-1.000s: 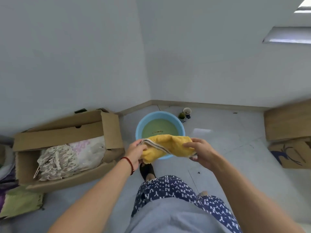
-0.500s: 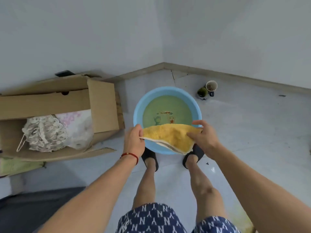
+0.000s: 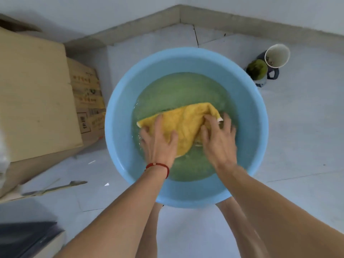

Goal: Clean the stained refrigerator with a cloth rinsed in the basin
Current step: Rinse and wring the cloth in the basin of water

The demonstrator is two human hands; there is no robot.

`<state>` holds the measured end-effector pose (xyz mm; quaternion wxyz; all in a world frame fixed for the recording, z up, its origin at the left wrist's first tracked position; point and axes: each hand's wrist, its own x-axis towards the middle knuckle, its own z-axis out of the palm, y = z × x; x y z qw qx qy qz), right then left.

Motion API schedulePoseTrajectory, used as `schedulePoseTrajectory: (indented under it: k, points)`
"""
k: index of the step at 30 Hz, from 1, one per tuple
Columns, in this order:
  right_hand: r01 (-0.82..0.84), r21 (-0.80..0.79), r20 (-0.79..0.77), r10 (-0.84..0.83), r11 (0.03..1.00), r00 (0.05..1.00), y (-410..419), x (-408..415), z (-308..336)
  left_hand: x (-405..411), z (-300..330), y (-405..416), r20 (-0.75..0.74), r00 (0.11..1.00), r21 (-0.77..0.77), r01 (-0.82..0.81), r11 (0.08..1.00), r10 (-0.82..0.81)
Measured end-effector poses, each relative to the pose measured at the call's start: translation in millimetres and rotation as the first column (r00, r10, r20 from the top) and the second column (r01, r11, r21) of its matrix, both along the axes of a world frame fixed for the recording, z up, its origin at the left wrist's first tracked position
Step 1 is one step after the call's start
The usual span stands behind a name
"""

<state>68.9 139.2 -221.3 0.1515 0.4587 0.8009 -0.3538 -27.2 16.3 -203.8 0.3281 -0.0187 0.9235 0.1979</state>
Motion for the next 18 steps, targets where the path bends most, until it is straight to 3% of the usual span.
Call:
schedulePoseTrajectory:
  k: [3,5,8,11,12,13,15,16,18]
  points:
    - [0.072,-0.007,0.049,-0.071,0.997,0.996,-16.1,-18.9,-14.5,-12.2,-22.8,27.5,0.093,0.977,-0.072,-0.186,0.98,0.193]
    - [0.256,-0.18,-0.042,-0.268,0.95,0.963,-26.0,-36.8,-18.4,-16.7,-33.9,36.2,0.097,0.96,-0.15,-0.248,0.957,0.263]
    - [0.389,-0.511,-0.109,-0.507,0.766,0.855,-34.1,-61.2,0.0,-24.8,-38.5,40.1,0.192,0.857,0.024,-0.492,0.87,0.479]
    - [0.448,-0.633,-0.048,-0.61,0.631,0.791,-31.7,-66.7,24.3,-24.5,-28.9,34.8,0.451,0.697,0.151,-0.675,0.722,0.557]
    - [0.431,-0.618,-0.067,-0.591,0.657,0.804,-30.1,-63.6,30.0,-20.8,-25.1,32.0,0.478,0.714,0.185,-0.652,0.735,0.512]
    - [0.369,-0.56,-0.108,-0.507,0.742,0.855,-27.4,-57.5,32.5,-19.3,-21.2,29.3,0.436,0.789,0.216,-0.559,0.801,0.433]
    - [0.129,-0.263,-0.101,-0.161,0.956,0.982,-21.1,-39.8,23.2,-16.0,-18.4,16.3,0.167,0.961,0.141,-0.245,0.959,0.221]
    - [0.028,-0.092,-0.017,-0.029,0.995,0.999,-16.6,-30.7,17.1,-15.8,-18.6,10.2,0.061,0.985,0.03,-0.161,0.986,0.159]
    - [-0.04,0.155,0.086,0.027,0.987,0.996,-11.5,-15.3,4.6,-18.0,-17.0,2.3,0.058,0.952,-0.156,-0.29,0.944,0.302]
